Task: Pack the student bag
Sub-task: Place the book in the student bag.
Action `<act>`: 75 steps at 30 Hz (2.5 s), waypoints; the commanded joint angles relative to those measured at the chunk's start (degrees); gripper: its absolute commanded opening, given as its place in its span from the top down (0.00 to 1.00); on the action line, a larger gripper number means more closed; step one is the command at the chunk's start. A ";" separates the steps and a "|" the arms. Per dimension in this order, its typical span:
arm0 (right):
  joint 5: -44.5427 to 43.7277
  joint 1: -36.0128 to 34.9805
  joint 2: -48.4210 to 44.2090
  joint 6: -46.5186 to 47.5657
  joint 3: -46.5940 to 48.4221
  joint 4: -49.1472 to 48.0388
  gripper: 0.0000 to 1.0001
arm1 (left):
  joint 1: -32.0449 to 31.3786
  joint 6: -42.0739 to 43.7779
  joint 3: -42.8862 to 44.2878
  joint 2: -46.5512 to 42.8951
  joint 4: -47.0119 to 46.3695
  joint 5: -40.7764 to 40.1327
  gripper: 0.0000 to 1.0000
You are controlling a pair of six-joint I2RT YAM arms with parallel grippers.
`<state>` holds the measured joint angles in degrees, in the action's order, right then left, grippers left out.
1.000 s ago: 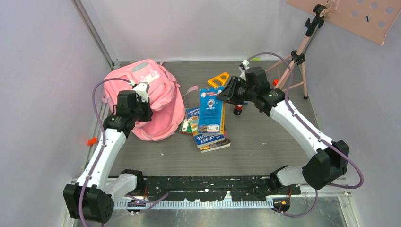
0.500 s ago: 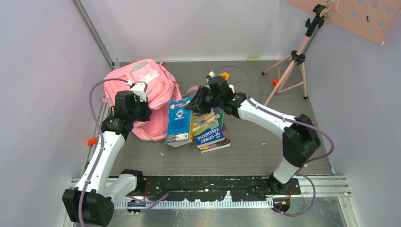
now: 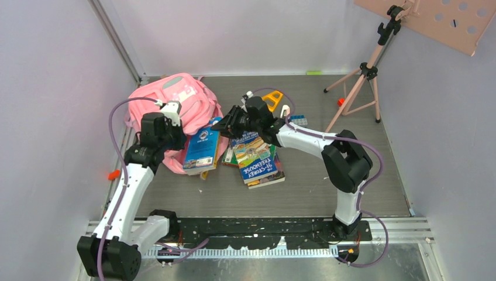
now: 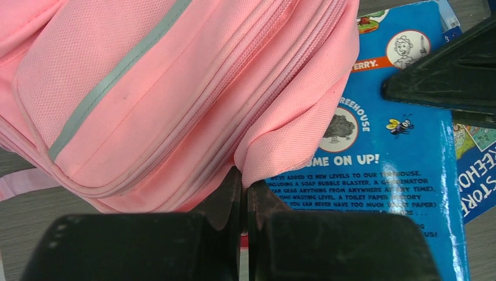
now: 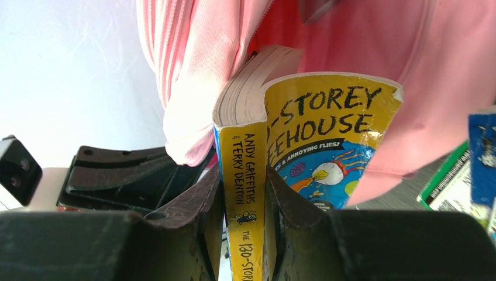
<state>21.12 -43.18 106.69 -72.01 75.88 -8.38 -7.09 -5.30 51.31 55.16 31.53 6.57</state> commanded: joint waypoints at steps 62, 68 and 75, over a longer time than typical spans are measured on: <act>-9.52 -0.99 19.93 11.37 14.33 -33.46 0.99 | 0.21 0.03 1.95 -4.39 -5.95 6.31 1.00; -9.17 -1.27 19.08 10.43 15.64 -37.59 1.00 | 0.18 0.11 1.94 -4.39 -5.97 6.09 1.00; -16.08 -1.48 24.89 11.78 22.04 -32.91 0.99 | 0.19 -0.19 1.91 -4.58 -6.13 6.61 1.00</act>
<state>10.33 -44.21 132.11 -59.92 90.30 -36.53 -6.66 -4.25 51.29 53.08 30.94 8.75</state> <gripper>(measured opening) 0.321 0.030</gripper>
